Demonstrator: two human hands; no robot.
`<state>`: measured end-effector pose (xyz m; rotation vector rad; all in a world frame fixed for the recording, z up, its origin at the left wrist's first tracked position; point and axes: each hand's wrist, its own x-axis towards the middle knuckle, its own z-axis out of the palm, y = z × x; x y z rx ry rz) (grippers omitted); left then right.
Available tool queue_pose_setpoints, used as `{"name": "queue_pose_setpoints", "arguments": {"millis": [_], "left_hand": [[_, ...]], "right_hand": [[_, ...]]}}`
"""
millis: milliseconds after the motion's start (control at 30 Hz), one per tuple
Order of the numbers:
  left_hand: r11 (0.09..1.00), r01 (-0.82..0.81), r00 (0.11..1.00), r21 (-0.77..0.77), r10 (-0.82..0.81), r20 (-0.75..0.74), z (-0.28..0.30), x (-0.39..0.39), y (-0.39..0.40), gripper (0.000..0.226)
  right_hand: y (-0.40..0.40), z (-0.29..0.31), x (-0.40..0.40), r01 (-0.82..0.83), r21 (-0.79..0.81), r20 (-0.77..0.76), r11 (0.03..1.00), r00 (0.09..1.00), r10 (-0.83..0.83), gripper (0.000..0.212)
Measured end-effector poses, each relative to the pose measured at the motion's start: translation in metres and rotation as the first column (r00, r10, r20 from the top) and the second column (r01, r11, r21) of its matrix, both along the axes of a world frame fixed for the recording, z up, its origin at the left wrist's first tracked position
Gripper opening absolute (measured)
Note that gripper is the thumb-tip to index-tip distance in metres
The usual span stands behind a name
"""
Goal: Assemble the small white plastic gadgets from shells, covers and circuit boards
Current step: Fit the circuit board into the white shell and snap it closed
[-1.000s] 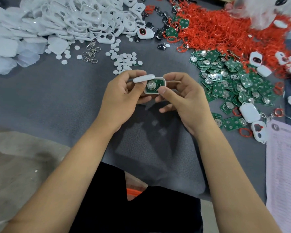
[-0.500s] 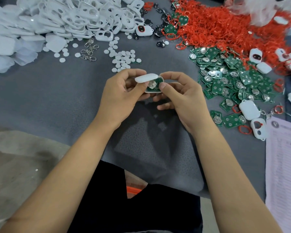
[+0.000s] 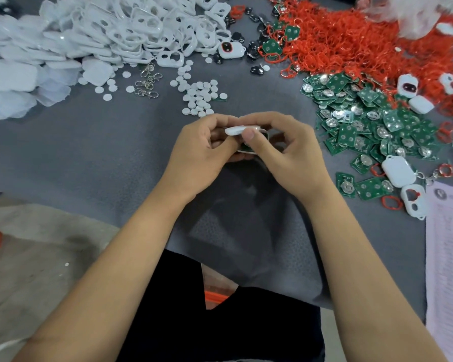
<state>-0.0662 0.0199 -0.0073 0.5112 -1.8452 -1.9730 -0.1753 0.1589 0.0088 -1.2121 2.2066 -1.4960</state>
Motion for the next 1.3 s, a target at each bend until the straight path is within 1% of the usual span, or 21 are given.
{"name": "queue_pose_setpoints", "arguments": {"millis": [67, 200, 367, 433, 500, 633, 767, 933, 1100, 1300], "left_hand": [[1.000, 0.003, 1.000, 0.005, -0.003, 0.002, 0.000, 0.000, -0.001, 0.017], [1.000, 0.015, 1.000, 0.014, -0.015, -0.015, 0.000, 0.000, 0.000, 0.019], [1.000, 0.005, 1.000, 0.029, -0.004, -0.008, -0.001, -0.001, 0.001, 0.028], [1.000, -0.006, 1.000, 0.005, 0.006, -0.004, -0.002, -0.002, 0.001, 0.024], [1.000, -0.017, 1.000, -0.002, 0.016, -0.006, -0.002, -0.002, 0.000, 0.020], [0.999, -0.036, 0.999, 0.010, 0.036, 0.002, -0.002, -0.002, 0.000, 0.024], [0.999, -0.036, 0.999, 0.008, 0.036, 0.005, 0.000, 0.000, 0.000, 0.028], [0.999, -0.043, 0.999, 0.032, 0.043, 0.003, 0.002, 0.000, -0.001, 0.028], [0.998, -0.060, 0.998, 0.029, 0.059, 0.028, 0.003, 0.000, 0.000, 0.031], [0.996, -0.064, 0.997, 0.068, 0.060, 0.051, 0.008, 0.000, 0.001, 0.032]], "right_hand": [[0.000, 0.001, 0.000, -0.039, -0.022, 0.037, 0.999, 0.999, 0.040, 0.017], [0.001, 0.000, -0.002, -0.022, -0.060, 0.094, 0.998, 0.995, 0.027, 0.016], [0.001, -0.001, -0.005, 0.119, -0.152, 0.171, 0.981, 0.981, -0.093, 0.018], [0.004, -0.001, -0.007, 0.151, -0.161, 0.155, 0.975, 0.980, -0.126, 0.020], [0.009, -0.002, -0.008, 0.139, -0.144, 0.106, 0.980, 0.987, -0.125, 0.022], [0.013, -0.005, -0.006, 0.085, -0.101, 0.006, 0.991, 0.996, -0.085, 0.024], [0.010, -0.006, -0.008, 0.072, -0.069, -0.042, 0.995, 0.996, -0.075, 0.028], [0.012, -0.008, -0.008, 0.083, -0.027, -0.053, 0.996, 0.995, -0.084, 0.039], [0.010, -0.008, -0.007, 0.059, -0.058, 0.014, 0.997, 0.998, -0.058, 0.031], [0.010, -0.007, -0.004, 0.049, -0.085, 0.015, 0.995, 0.999, -0.048, 0.025]]}}
